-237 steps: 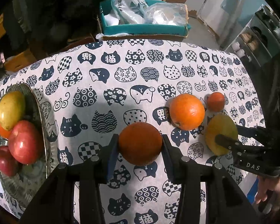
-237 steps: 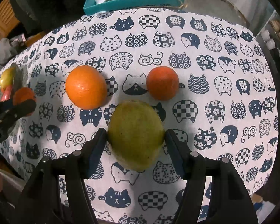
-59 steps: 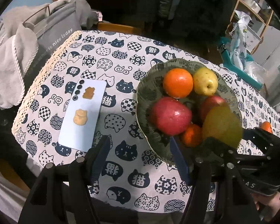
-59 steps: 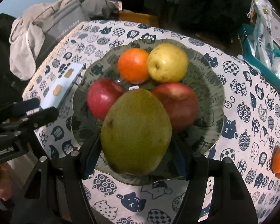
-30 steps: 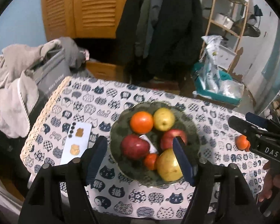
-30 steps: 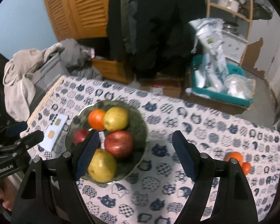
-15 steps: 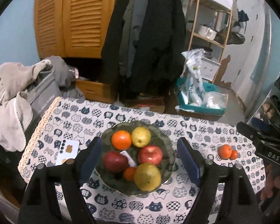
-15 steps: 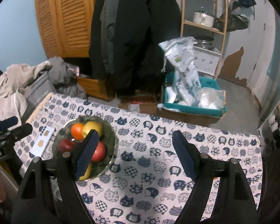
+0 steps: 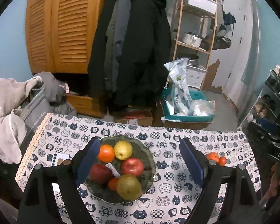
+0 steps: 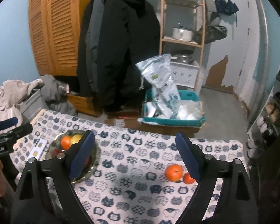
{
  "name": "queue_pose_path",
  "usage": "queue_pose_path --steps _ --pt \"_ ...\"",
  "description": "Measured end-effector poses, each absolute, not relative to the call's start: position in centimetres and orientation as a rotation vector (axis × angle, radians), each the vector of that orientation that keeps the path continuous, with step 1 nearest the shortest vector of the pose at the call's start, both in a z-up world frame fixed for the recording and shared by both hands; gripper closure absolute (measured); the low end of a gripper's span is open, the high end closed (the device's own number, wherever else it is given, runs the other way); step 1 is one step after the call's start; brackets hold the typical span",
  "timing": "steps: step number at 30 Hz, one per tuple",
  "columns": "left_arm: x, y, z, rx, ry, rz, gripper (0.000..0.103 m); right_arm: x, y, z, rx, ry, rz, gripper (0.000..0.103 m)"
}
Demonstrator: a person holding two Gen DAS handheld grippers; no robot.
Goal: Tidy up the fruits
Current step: 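Raise both grippers from the bowl and move toward the two tangerines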
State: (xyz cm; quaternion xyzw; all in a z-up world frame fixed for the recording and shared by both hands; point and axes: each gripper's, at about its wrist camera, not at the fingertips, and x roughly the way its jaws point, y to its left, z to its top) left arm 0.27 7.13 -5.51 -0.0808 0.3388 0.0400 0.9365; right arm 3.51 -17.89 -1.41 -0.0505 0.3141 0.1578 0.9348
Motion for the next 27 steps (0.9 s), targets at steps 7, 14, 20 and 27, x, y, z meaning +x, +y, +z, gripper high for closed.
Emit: queue_pose_path --steps 7,14,20,27 --pt "1.3 4.8 -5.1 -0.155 0.693 0.042 0.013 3.3 -20.9 -1.1 -0.109 0.622 0.252 0.015" --pt "2.7 1.1 -5.4 -0.127 0.711 -0.023 0.013 3.5 -24.8 -1.5 -0.088 0.629 0.175 0.015" --pt "4.0 -1.8 -5.9 -0.101 0.730 -0.068 0.013 3.7 -28.3 -2.5 -0.049 0.653 0.119 0.015" --pt "6.1 -5.5 -7.5 -0.055 0.773 -0.119 0.013 5.0 -31.5 -5.3 -0.015 0.731 0.062 0.015"
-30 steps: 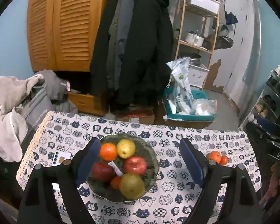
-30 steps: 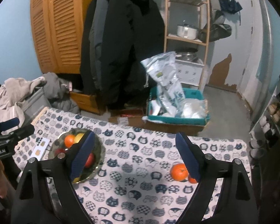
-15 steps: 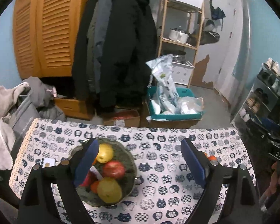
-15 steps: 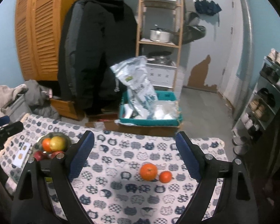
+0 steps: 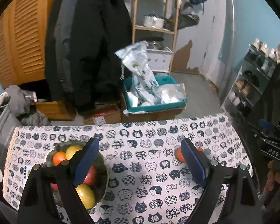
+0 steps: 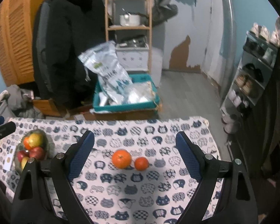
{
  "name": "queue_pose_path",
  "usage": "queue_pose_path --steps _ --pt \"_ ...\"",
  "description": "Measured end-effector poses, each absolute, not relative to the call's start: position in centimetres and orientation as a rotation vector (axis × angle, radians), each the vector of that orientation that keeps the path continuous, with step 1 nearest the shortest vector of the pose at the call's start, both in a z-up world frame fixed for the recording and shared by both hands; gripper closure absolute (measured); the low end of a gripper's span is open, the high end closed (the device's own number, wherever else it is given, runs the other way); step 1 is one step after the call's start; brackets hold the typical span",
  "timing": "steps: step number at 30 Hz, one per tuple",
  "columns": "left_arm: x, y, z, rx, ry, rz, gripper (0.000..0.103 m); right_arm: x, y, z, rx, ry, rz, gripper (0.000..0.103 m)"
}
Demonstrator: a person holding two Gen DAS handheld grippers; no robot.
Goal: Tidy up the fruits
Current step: 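Raise both grippers from the bowl and move toward the two tangerines, then close the left gripper on a tangerine while the right gripper grasps the other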
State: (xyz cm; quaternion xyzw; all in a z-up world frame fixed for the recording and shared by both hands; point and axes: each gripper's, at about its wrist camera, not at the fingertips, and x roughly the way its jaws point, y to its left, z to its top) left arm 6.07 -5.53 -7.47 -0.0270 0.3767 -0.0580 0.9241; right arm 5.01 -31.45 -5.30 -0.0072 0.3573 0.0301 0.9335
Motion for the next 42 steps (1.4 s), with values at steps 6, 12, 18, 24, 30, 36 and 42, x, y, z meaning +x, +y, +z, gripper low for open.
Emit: queue_pose_path --steps 6,12,18,24,30,36,42 --pt "7.6 -7.6 -9.8 -0.021 0.833 -0.140 0.013 6.5 -33.0 -8.3 0.004 0.817 0.044 0.015" --pt "9.2 -8.9 -11.9 -0.021 0.881 -0.153 0.013 7.7 -33.8 -10.6 0.016 0.878 0.045 0.015" --pt "10.9 -10.2 -14.5 -0.028 0.942 -0.170 0.013 9.2 -34.0 -13.3 0.023 0.949 0.056 0.015" --pt "12.6 -11.3 -17.9 -0.037 1.016 -0.199 0.013 11.0 -33.9 -17.0 0.008 1.031 0.062 0.015" --pt "14.4 -12.0 -21.2 -0.034 1.074 -0.190 0.013 12.9 -33.5 -21.2 -0.002 1.117 0.096 0.016" --pt "15.7 -12.2 -24.2 -0.040 1.132 -0.186 0.013 14.6 -33.3 -24.7 0.009 1.195 0.113 0.024" --pt "16.2 -12.3 -25.9 -0.045 1.163 -0.191 0.013 15.4 -33.3 -26.6 0.022 1.234 0.142 0.031"
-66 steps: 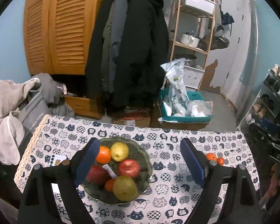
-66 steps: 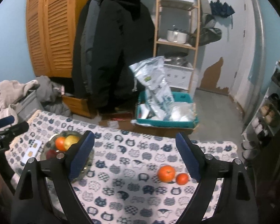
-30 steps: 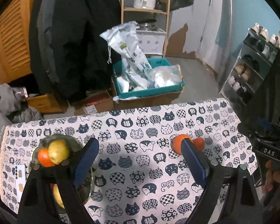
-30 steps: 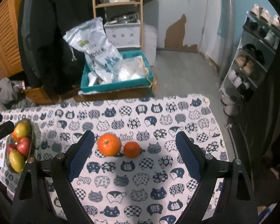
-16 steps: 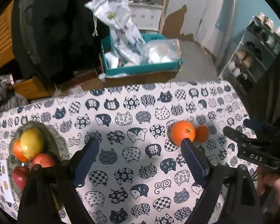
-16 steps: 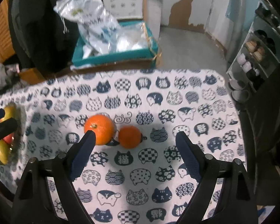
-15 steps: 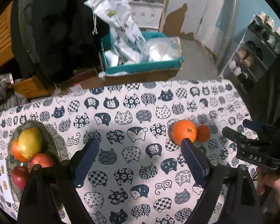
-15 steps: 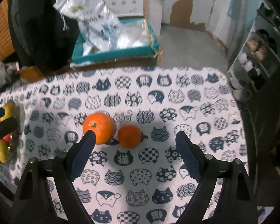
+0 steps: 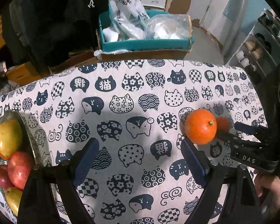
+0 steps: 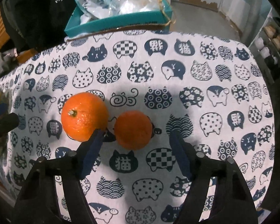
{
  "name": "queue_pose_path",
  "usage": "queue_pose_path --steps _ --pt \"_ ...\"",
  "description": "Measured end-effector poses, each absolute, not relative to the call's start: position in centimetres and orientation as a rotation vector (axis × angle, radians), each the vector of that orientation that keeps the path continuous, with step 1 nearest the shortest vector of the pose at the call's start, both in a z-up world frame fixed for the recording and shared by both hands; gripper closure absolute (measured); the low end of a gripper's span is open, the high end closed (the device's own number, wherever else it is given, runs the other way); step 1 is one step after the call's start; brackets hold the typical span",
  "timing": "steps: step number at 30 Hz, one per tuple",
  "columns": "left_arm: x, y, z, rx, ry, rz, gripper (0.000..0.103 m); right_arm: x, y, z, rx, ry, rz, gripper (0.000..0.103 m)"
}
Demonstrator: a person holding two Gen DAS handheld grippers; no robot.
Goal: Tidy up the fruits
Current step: 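Close the left gripper on a tangerine while the right gripper grasps the other, then lift both tangerines and carry them over the green bowl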
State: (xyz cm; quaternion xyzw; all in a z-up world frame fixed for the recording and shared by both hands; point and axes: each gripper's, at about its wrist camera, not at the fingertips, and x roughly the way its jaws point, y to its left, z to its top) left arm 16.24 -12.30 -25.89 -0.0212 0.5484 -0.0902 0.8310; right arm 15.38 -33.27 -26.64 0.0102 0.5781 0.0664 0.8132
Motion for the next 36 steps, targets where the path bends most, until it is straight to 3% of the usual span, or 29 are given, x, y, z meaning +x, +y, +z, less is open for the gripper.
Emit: queue_pose_path --steps 7,9,11,36 --pt "16.6 -12.6 -26.6 -0.052 1.177 -0.207 0.013 16.0 -33.4 -27.8 0.025 1.247 0.156 0.040" --pt "16.6 -12.9 -26.7 -0.051 1.178 -0.217 0.013 16.2 -33.2 -28.4 0.027 1.261 0.161 0.052" --pt "16.7 -13.2 -26.7 -0.052 1.182 -0.223 0.013 16.3 -33.2 -28.6 0.037 1.262 0.174 0.057" --pt "17.9 -21.8 -28.0 -0.001 1.227 -0.286 0.013 14.0 -39.4 -25.7 0.048 1.183 -0.069 0.059"
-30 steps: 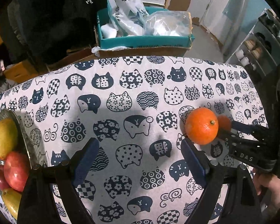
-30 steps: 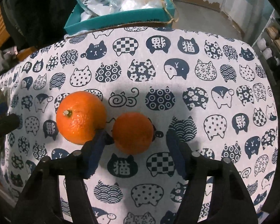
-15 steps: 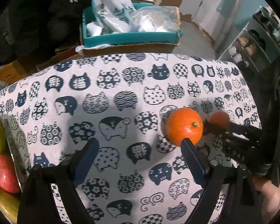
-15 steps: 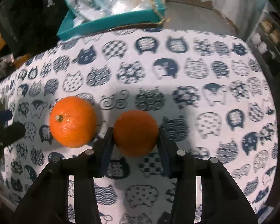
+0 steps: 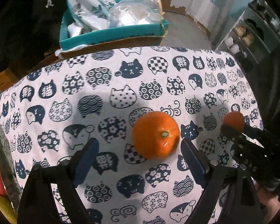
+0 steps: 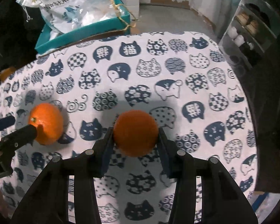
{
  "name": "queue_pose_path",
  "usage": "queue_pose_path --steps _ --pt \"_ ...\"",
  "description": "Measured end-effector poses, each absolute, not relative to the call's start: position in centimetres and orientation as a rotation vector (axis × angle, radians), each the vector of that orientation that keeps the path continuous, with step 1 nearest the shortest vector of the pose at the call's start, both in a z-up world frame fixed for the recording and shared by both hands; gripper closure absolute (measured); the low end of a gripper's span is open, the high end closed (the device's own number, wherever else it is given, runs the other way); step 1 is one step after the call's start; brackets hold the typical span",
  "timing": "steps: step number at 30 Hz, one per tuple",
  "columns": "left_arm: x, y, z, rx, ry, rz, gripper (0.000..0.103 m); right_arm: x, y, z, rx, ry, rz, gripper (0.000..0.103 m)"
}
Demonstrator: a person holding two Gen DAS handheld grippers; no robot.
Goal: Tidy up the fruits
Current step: 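Lift both tangerines and carry them over the green bowl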
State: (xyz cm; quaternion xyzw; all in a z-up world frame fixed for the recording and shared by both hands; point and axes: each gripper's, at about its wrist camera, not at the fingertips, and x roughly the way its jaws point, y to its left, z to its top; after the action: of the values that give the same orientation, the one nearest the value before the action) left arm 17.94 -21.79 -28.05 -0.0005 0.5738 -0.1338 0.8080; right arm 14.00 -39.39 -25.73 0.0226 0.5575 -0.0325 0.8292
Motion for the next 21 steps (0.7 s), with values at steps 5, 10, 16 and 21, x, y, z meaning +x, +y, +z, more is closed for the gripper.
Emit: queue_pose_path --steps 5,10,16,21 --pt "18.1 -23.2 -29.0 0.021 1.242 -0.299 0.013 13.7 -40.5 -25.5 0.085 1.187 -0.076 0.059" --pt "18.6 -23.7 -30.3 0.021 1.268 -0.293 0.013 13.6 -40.6 -25.4 0.099 1.183 -0.073 0.059" --pt "18.8 -23.5 -31.0 -0.005 1.285 -0.304 0.025 13.6 -40.1 -25.5 0.081 1.183 -0.063 0.059" --pt "18.4 -23.7 -30.7 -0.003 1.261 -0.338 0.039 13.5 -39.8 -25.5 0.077 1.183 -0.056 0.059"
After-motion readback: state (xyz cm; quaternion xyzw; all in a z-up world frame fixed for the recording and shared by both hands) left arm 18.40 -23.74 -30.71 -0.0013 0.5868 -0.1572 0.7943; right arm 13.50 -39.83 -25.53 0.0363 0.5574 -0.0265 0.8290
